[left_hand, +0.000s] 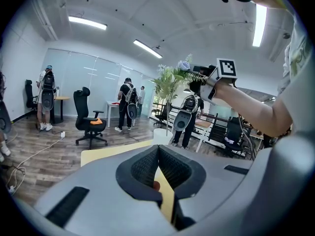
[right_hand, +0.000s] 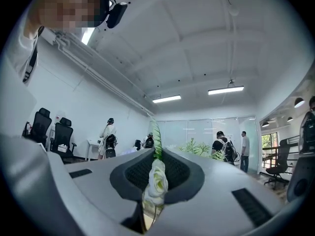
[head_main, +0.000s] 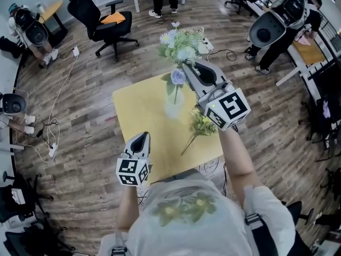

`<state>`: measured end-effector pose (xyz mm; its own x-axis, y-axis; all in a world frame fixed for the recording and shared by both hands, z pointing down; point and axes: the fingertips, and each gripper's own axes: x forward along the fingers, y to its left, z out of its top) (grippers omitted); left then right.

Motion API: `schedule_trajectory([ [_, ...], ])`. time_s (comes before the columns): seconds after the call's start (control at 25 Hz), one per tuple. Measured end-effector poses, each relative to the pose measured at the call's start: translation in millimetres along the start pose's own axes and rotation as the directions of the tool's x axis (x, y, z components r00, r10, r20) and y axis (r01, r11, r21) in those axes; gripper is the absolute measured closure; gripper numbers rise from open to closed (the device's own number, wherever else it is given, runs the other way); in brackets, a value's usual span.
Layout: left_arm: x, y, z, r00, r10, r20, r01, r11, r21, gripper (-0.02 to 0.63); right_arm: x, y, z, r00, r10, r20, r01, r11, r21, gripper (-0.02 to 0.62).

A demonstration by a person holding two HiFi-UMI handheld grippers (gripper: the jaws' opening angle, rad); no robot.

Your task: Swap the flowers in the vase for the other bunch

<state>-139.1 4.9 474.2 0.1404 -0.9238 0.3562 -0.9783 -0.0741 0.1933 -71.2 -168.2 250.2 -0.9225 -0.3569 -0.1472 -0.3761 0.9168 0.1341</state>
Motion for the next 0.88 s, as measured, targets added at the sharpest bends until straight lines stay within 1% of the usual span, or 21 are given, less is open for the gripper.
schedule_trajectory([
  [0.32, -5.8, 0.1, -5.4, 1.0, 0.002, -0.002, -0.002, 1.0, -0.005, 0.589, -1.8, 3.0, 22.3, 0.999, -0.002, 0.051, 0.003, 1.0, -0.015, 0.537],
  [0.48, -6.3, -2.2, -3.9, 1.0, 0.002, -0.002, -0.002, 1.0, -0.007, 0.589, -2.3, 7.2, 24.9, 0.999, 0.018, 0.036, -0.017, 1.0, -0.008, 0.537],
  [0.6, -8.9, -2.6, -5.4, 1.0, 0.006, 0.0, -0.006, 1.0, -0.009, 0.589, -7.6, 21.5, 15.2, 0.999, 0.052, 0.006, -0.052, 0.998, 0.021, 0.537],
  [0.76, -14.0, -0.9, -8.0, 1.0, 0.019, 0.0, -0.019, 1.0, -0.012, 0.589, -18.4, 51.1, 2.6, 0.992, 0.125, -0.013, -0.123, 0.988, 0.096, 0.537],
  [0.88, -16.5, 1.1, -10.5, 0.999, 0.035, -0.001, -0.035, 0.999, -0.016, 0.589, -24.9, 67.2, -5.6, 0.987, 0.16, -0.031, -0.156, 0.981, 0.119, 0.537],
])
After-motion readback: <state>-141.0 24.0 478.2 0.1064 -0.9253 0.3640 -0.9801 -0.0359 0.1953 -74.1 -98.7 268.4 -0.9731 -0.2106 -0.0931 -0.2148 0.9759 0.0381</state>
